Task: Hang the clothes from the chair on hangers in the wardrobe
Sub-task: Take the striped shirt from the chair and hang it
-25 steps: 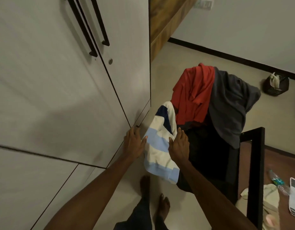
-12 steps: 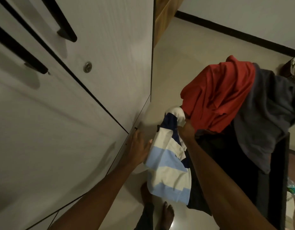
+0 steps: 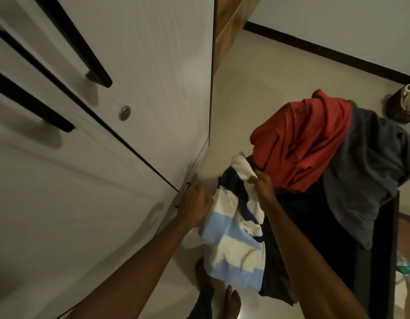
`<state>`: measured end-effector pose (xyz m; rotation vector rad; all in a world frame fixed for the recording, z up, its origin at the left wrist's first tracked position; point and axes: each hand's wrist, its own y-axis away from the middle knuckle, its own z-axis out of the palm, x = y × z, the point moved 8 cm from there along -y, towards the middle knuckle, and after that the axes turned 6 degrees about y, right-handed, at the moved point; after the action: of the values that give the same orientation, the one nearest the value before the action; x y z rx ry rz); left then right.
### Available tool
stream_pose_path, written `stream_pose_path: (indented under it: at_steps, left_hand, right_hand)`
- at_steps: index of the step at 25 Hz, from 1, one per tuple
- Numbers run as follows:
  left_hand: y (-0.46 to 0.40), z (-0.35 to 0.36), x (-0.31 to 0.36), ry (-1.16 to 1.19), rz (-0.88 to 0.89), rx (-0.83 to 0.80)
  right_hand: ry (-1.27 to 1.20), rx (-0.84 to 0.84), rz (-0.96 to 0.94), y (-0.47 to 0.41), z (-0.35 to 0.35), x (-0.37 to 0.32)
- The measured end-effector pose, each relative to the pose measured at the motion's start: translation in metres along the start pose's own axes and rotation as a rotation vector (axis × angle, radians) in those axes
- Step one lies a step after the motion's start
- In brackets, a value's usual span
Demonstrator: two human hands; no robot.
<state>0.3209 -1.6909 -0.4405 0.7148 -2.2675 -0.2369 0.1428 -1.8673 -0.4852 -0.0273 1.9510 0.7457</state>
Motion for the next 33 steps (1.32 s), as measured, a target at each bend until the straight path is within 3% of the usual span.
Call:
stream_pose_path:
  at_steps: [8,11,15,18,21,26,31,33]
  left_hand:
    - [0.010,-0.047,0.089,0.128,0.147,-0.026]
    - [0.021,-0.056,0.106,-0.045,0.219,-0.170]
    - [0.069,-0.049,0.105,-0.305,0.211,-0.385]
    - [0.109,-0.069,0.107,-0.093,0.167,-0.219]
    - [0.158,-0.099,0.113,0.009,0.109,-0.002]
    - [0.250,-0.120,0.122,-0.190,0.112,-0.036]
    - [0.355,-0.150,0.117,-0.001,0.062,0.088]
    - [0.398,-0.170,0.109,0.123,0.021,0.209]
  right_hand:
    - [0.235,-0.442,-0.322,0.106,-0.001,-0.111]
    - [0.368,-0.613,-0.419,0.165,0.002,-0.125]
    - [0.424,-0.572,-0.534,0.216,-0.010,-0.130]
    - [0.350,-0.440,-0.557,0.239,-0.029,-0.133]
    - [0.313,-0.465,-0.589,0.272,-0.041,-0.142]
    - [0.298,-0.667,-0.653,0.337,-0.053,-0.148]
    - [0.200,-0.560,-0.667,0.377,-0.044,-0.172]
    - [0.210,-0.531,-0.673,0.400,-0.029,-0.185]
